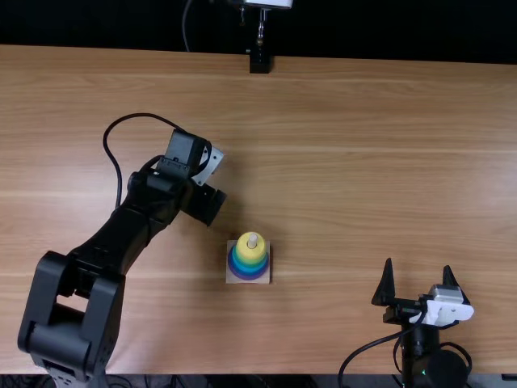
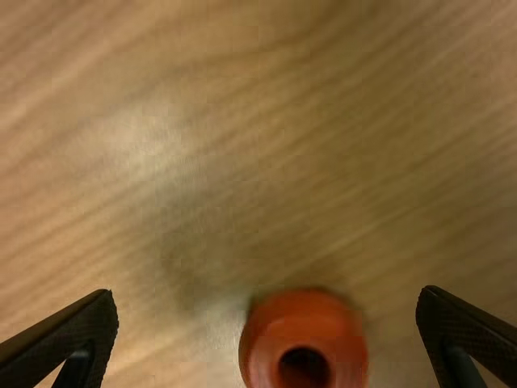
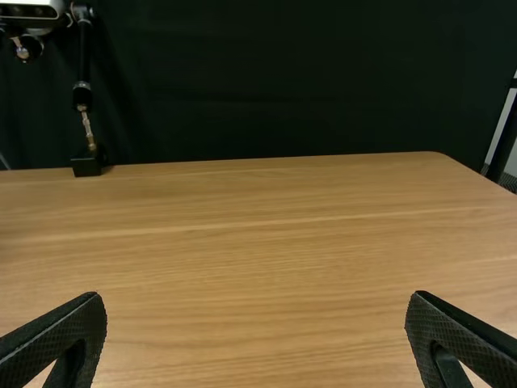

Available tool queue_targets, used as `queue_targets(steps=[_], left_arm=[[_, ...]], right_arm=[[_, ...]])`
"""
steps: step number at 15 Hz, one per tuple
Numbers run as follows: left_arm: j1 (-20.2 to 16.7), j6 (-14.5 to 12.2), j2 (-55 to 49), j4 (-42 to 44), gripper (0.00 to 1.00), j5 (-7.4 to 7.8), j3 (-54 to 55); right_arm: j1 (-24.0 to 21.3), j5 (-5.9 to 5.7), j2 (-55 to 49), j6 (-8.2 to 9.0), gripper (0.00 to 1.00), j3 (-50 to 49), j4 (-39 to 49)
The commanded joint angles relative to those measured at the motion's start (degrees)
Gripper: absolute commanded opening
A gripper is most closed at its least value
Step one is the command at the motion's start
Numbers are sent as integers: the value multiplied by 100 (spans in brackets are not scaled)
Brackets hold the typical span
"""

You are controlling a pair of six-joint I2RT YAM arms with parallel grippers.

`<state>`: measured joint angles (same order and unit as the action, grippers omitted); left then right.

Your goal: Build the Hanoi tower: stack the rings onto the peg from bottom to top in this color order: purple, dark blue, light blue, dark green, light green, yellow, orange.

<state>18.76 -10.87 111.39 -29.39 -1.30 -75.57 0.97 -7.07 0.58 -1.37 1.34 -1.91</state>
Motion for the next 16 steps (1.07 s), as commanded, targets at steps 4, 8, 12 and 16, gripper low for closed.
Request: queue_targets(steps=[4, 8, 12, 16], left_arm=[[-48, -136, 128, -932, 100, -18, -186], [-57, -147, 172, -879, 100, -7, -186], [-48, -136, 269, -869, 100, -7, -309], [-40, -136, 471, -869, 100, 14, -590]], right_arm=[[-45, 32, -58, 31, 100, -73, 16], [-45, 32, -58, 31, 100, -73, 16], [-45, 32, -58, 31, 100, -73, 16], [-45, 32, -58, 31, 100, -73, 16]])
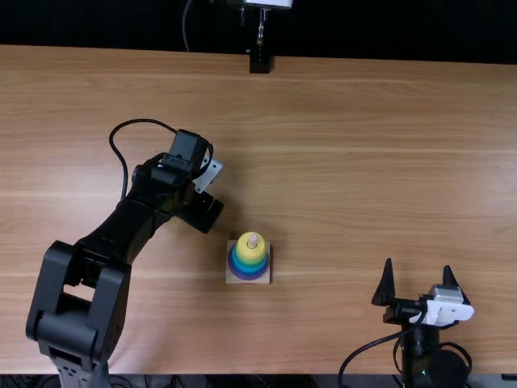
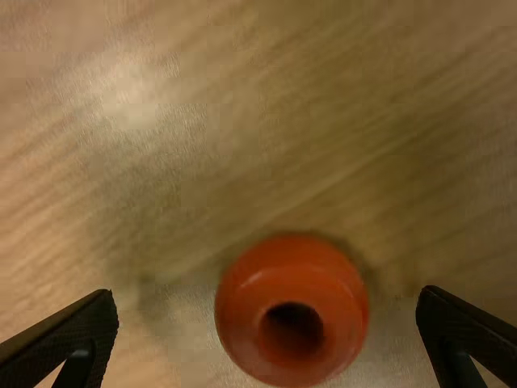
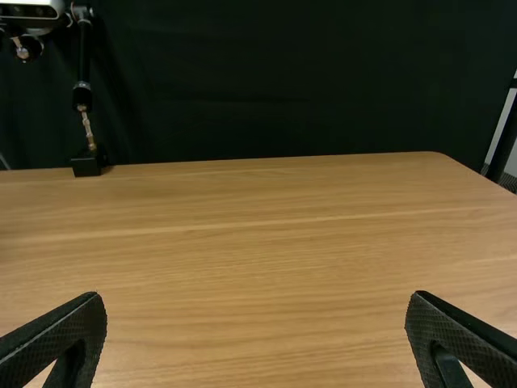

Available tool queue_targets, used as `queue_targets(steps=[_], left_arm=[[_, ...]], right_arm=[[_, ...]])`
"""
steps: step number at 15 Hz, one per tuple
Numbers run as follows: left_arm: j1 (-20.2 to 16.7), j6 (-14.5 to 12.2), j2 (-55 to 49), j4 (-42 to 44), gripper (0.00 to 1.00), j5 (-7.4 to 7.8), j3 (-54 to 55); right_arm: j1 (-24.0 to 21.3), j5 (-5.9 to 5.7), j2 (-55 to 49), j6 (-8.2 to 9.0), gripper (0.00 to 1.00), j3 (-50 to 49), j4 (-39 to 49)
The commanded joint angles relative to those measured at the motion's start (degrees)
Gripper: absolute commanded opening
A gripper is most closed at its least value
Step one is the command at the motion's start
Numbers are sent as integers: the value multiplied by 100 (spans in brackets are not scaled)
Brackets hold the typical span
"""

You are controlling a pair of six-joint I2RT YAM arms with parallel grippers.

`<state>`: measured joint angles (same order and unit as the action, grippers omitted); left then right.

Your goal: Build the Hanoi tower: stack the rings onto the peg from bottom to top in this color order: purple, dark blue, light blue, dark green, light green, yellow, orange.

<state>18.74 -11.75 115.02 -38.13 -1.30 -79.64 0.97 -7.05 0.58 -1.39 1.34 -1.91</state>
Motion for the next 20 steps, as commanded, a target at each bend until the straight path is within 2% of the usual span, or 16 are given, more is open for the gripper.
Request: queue_targets(steps=[1, 6, 7, 9, 10, 15, 17, 20], left_arm=[[-37, -38, 205, -16, 100, -7, -263], [-46, -59, 205, -89, 100, 46, -263], [-46, -59, 196, -89, 83, 56, -263], [-46, -59, 178, -68, 17, 46, -237], [-46, -49, 178, -79, 0, 3, -228], [-20, -17, 135, -195, 0, -7, -289], [-2, -28, 47, -849, 0, 98, -676], [86, 36, -428, -2252, 0, 109, -1379]], right_arm=[[-45, 30, -58, 33, 100, -73, 16], [-45, 30, -58, 33, 100, -73, 16], [-45, 40, -58, 33, 100, -73, 16], [-45, 30, -58, 33, 100, -73, 16], [-45, 30, -58, 33, 100, -73, 16], [-45, 30, -58, 33, 100, -73, 16], [-45, 30, -58, 33, 100, -73, 16], [-45, 30, -58, 33, 100, -73, 16]])
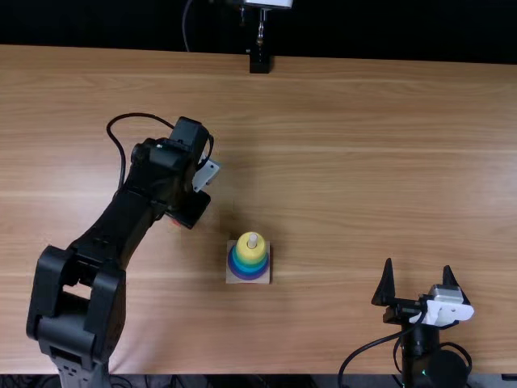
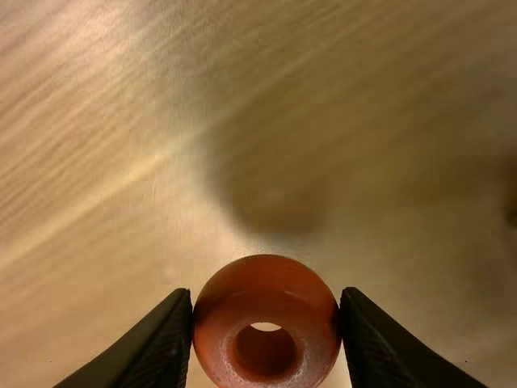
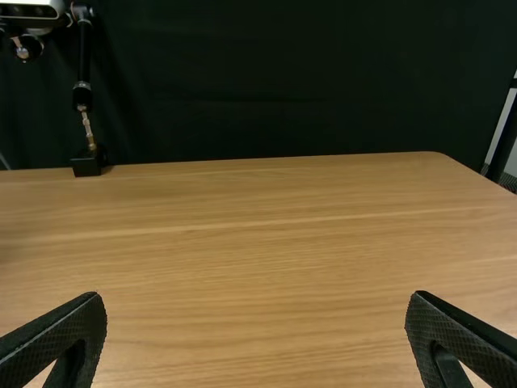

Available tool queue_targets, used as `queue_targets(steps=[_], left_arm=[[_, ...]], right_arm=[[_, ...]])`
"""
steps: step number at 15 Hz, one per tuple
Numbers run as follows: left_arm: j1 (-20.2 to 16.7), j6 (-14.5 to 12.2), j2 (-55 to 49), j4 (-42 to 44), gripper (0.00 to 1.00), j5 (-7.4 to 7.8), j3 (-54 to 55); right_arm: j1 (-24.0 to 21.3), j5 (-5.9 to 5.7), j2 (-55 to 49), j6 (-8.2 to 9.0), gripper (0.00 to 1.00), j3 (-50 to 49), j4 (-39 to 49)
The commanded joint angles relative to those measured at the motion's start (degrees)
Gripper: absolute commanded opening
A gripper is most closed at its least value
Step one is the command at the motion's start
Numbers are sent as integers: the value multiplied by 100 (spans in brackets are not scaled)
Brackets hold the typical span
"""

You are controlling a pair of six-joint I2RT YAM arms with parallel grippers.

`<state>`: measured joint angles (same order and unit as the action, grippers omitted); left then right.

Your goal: Build the Hanoi tower: stack the rings onto the peg from bottom to top in this color order: purple, dark blue, light blue, dark green, light green, yellow, orange.

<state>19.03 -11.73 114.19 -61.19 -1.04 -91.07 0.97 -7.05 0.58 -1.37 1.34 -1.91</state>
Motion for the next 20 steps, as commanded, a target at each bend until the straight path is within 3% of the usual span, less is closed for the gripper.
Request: queue_targets(steps=[1, 3, 5, 6, 8, 11, 16, 20], left_arm=[[110, 44, -521, -262, 0, 83, -482], [312, 139, -855, -916, 0, 83, -992], [602, 582, -1039, -1781, 0, 83, -1449], [813, 677, -1092, -2118, 0, 83, -1634], [1200, 740, -1189, -2298, 0, 83, -1827], [1622, 1278, -1180, -2276, 0, 83, -2029], [2008, 1320, -1092, -2171, 0, 72, -2091], [2202, 1552, -740, -2160, 0, 72, -2469]], right_arm=[[-45, 30, -58, 31, 100, -73, 16], [-45, 30, -58, 31, 100, -73, 16], [-45, 30, -58, 31, 100, -73, 16], [-45, 30, -58, 31, 100, -73, 16], [-45, 30, -58, 31, 100, -73, 16], [-45, 30, -58, 31, 100, -73, 16], [-45, 30, -58, 31, 100, -73, 16], [-45, 30, -58, 31, 100, -73, 16]])
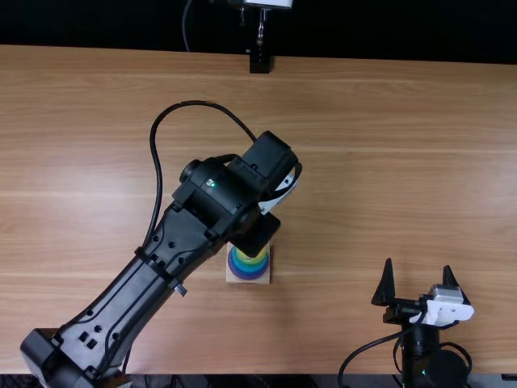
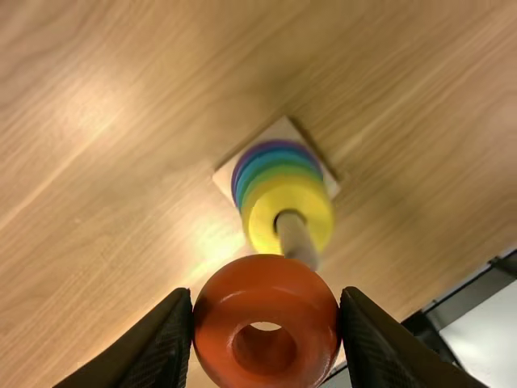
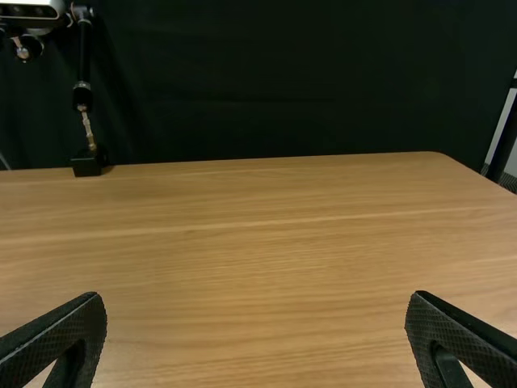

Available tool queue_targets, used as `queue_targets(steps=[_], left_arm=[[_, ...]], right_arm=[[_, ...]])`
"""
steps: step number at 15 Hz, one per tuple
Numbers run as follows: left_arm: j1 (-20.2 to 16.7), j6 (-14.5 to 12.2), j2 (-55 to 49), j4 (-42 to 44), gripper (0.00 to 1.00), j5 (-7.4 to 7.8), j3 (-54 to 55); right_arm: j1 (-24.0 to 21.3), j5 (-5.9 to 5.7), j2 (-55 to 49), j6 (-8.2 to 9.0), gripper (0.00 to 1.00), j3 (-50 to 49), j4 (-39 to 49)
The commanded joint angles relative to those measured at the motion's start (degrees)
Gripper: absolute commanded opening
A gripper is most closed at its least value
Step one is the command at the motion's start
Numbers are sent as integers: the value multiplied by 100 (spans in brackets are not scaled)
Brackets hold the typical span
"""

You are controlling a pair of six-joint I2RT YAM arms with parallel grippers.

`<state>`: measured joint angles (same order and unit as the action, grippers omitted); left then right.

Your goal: Build the Hanoi tower: stack the rings onto the peg from bottom to top in this color order: purple, dark blue, light blue, dark green, light green, yellow, orange.

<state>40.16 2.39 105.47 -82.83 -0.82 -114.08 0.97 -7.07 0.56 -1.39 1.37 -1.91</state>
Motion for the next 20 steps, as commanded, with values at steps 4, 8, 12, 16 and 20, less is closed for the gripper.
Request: queue_targets(steps=[4, 8, 12, 16, 20], left_arm=[[159, 140, 307, 3, 0, 61, -352], [167, 151, 307, -7, 0, 61, -316], [246, 151, 307, 3, 0, 61, -220], [246, 151, 307, 3, 0, 61, 88], [229, 140, 307, 3, 0, 61, 325]], right_arm=[[-45, 32, -56, 33, 100, -75, 16], [-45, 32, -56, 33, 100, -75, 16], [-45, 32, -56, 33, 100, -75, 16], [-45, 32, -56, 33, 100, -75, 16], [-45, 32, -56, 33, 100, -75, 16]])
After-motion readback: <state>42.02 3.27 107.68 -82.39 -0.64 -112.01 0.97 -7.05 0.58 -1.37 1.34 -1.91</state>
